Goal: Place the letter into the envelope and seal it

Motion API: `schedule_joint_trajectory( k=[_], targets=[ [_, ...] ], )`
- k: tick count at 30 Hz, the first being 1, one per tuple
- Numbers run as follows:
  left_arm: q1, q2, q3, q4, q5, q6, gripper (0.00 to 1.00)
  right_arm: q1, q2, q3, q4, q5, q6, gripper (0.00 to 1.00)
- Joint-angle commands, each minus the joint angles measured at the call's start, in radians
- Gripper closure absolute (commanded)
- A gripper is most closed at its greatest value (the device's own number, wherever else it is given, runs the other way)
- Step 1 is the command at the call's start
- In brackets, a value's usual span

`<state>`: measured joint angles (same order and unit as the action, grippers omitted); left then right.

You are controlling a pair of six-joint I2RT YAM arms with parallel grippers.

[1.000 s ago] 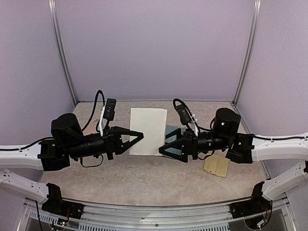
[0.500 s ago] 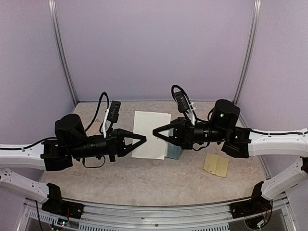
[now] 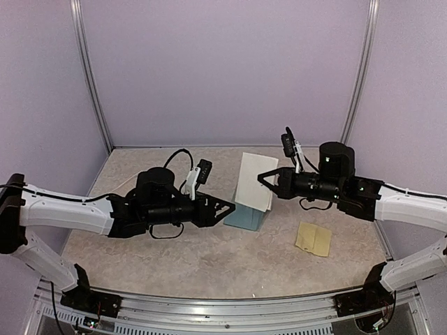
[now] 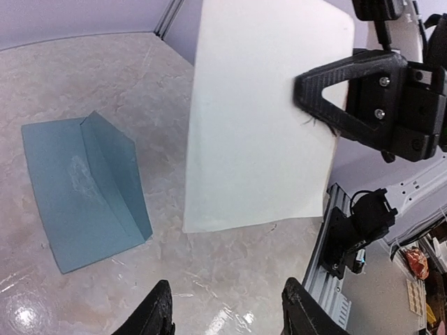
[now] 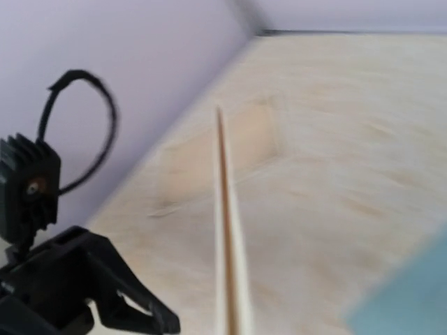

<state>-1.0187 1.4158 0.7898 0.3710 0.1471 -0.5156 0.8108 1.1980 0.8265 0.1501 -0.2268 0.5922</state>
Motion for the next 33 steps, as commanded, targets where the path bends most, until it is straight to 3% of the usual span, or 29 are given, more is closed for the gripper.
schedule_joint_trajectory(
  k=[1,17,25,33],
  targets=[
    [0.031,0.171,0.119,-0.023,-0.013,-0.003,0.52,-0.068,-0.078,-0.069,-0.142,0.106,0.001,1.0],
    [0.103,0.643,0.421,-0.105,-0.039,0.026,0.57,-0.158,-0.182,-0.105,-0.24,0.14,-0.024,1.0],
    [0.113,0.699,0.382,-0.097,-0.049,0.028,0.59,-0.163,-0.17,-0.092,-0.245,0.126,-0.025,1.0],
    [0.086,0.628,0.197,-0.074,-0.057,-0.016,0.59,-0.163,-0.166,-0.103,-0.242,0.093,-0.014,1.0]
  ],
)
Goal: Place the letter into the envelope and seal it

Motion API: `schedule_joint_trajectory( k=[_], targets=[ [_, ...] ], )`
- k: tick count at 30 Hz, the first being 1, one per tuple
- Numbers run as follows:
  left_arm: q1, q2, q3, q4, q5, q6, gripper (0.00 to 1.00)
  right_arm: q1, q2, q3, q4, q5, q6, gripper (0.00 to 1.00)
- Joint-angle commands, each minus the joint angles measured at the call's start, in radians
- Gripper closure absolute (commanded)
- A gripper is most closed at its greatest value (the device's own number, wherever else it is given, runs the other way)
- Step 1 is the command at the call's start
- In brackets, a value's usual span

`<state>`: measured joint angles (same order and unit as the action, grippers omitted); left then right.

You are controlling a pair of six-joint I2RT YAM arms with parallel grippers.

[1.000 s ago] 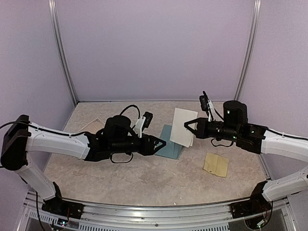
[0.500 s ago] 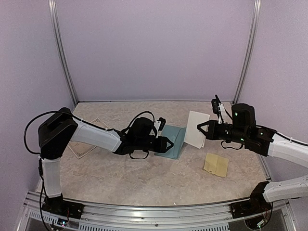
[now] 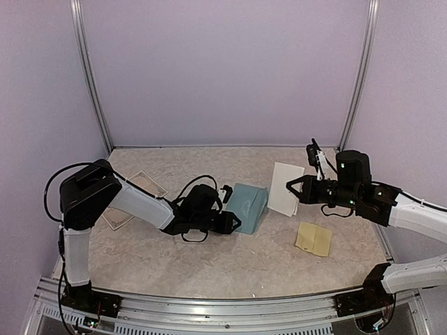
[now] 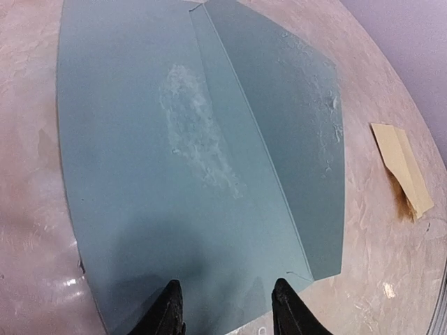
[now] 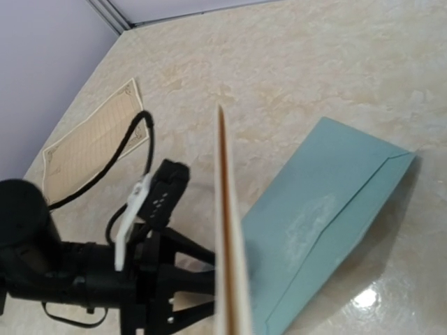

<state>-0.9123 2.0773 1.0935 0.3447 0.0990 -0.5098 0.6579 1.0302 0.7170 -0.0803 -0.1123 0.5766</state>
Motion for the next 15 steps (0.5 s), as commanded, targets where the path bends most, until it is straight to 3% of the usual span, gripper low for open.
schedule_joint_trajectory(
  k=[1,9,15],
  targets=[
    [-0.03,-0.051,-0.132,-0.046,-0.011,-0.036,0.59,-0.01,0.001,0.004,-0.01,-0.024,0.004,1.0],
    [-0.171,-0.173,-0.314,-0.04,-0.042,-0.217,0.59,-0.009,0.0,-0.019,-0.012,-0.067,0.011,1.0],
    [-0.289,-0.237,-0.325,-0.071,-0.068,-0.328,0.62,-0.01,0.002,-0.024,-0.025,-0.134,0.01,1.0]
  ],
)
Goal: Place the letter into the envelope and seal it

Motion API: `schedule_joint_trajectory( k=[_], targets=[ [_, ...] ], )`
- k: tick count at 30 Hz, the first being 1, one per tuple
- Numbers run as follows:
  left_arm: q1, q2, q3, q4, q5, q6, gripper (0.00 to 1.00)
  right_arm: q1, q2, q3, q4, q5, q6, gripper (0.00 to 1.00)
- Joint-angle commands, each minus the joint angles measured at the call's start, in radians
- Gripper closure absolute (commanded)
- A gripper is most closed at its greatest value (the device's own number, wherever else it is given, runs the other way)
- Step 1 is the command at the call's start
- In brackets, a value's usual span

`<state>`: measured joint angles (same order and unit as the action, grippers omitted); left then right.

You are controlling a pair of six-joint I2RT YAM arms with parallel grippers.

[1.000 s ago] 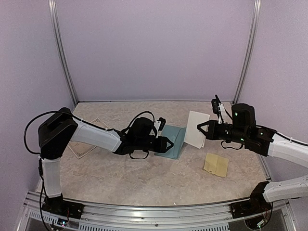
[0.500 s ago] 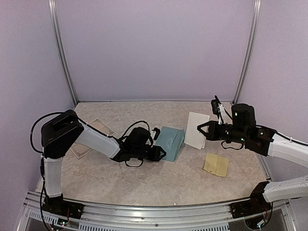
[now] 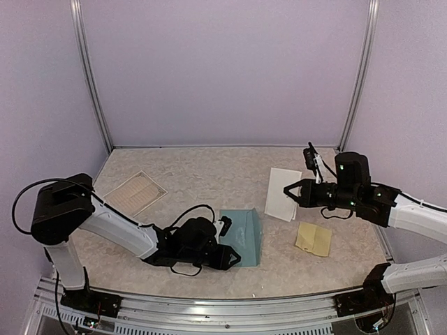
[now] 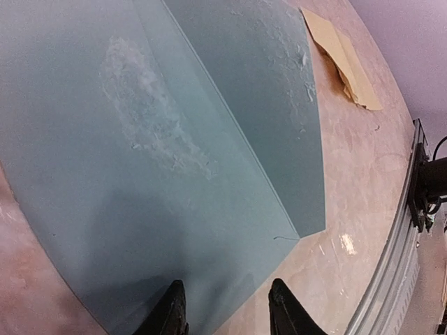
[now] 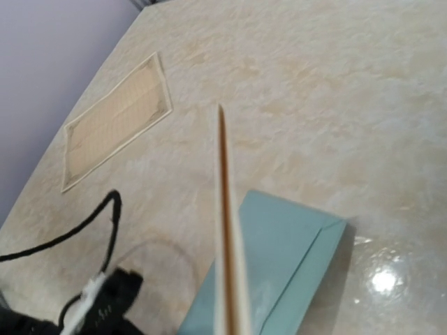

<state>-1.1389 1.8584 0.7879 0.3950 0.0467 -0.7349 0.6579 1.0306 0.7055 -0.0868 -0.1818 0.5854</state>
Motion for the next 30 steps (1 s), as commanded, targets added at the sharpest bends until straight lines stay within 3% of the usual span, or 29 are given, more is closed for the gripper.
schedule_joint_trajectory(
  k=[1,7,11,21,30],
  targets=[
    [-0.078,-0.029,-0.011,-0.136,-0.036,-0.11,0.62,-0.01,0.003,-0.01,-0.025,-0.081,0.002,1.0],
    [-0.098,-0.167,0.009,-0.213,-0.129,-0.138,0.61,-0.001,0.036,0.024,-0.093,-0.222,0.014,1.0],
    [-0.063,-0.242,0.027,-0.265,-0.147,-0.136,0.55,0.014,0.078,0.037,-0.123,-0.246,0.071,1.0],
    [0.061,-0.246,-0.015,-0.232,-0.07,-0.147,0.44,0.049,0.248,0.077,-0.144,-0.268,0.137,1.0],
    [0.109,-0.228,-0.07,-0.168,0.018,-0.134,0.46,0.046,0.371,0.1,-0.175,-0.262,0.157,1.0]
  ],
)
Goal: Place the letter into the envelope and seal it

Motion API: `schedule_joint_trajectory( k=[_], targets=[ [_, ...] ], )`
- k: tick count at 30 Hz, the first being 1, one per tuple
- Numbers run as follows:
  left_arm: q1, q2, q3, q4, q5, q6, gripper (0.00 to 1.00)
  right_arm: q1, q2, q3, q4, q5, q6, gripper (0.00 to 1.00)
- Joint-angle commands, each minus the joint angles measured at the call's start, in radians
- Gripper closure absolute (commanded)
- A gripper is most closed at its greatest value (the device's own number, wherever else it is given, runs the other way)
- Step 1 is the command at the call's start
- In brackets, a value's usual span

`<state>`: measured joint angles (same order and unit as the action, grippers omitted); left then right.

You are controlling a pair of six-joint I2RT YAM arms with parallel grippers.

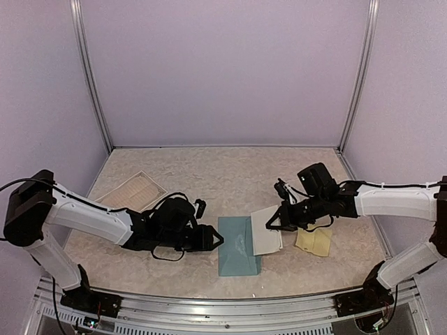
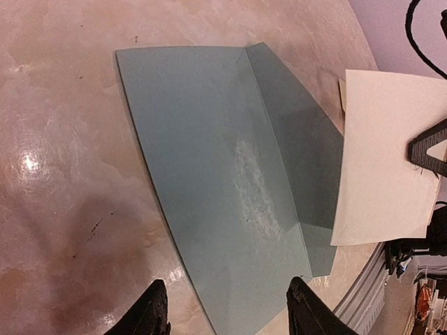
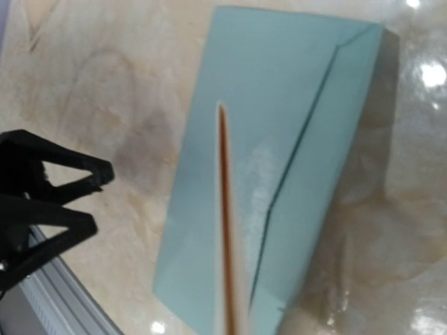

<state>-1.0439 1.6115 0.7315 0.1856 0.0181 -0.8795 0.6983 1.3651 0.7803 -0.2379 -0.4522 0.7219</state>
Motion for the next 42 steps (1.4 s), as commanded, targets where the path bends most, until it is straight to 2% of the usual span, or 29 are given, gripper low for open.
schedule_joint_trajectory(
  k=[1,6,9,12,26,42],
  targets=[
    [0.015,0.028,-0.015,0.047,0.051,0.011,0.46,0.007,0.05,0.025,-0.023,0.013,0.022,1.0],
    [0.028,0.066,-0.032,0.088,0.063,0.021,0.47,0.006,0.133,0.042,-0.066,0.056,0.002,1.0],
    [0.039,0.095,-0.037,0.102,0.065,0.03,0.52,0.007,0.166,0.053,-0.108,0.12,-0.011,1.0],
    [0.041,0.119,-0.037,0.125,0.072,0.032,0.54,0.006,0.188,0.057,-0.121,0.144,-0.02,1.0],
    [0.043,0.209,-0.01,0.152,0.087,0.045,0.64,0.007,0.274,0.07,-0.066,0.119,-0.024,1.0],
    [0.043,0.254,0.005,0.174,0.106,0.046,0.64,0.007,0.344,0.112,-0.028,0.077,-0.024,1.0]
  ],
)
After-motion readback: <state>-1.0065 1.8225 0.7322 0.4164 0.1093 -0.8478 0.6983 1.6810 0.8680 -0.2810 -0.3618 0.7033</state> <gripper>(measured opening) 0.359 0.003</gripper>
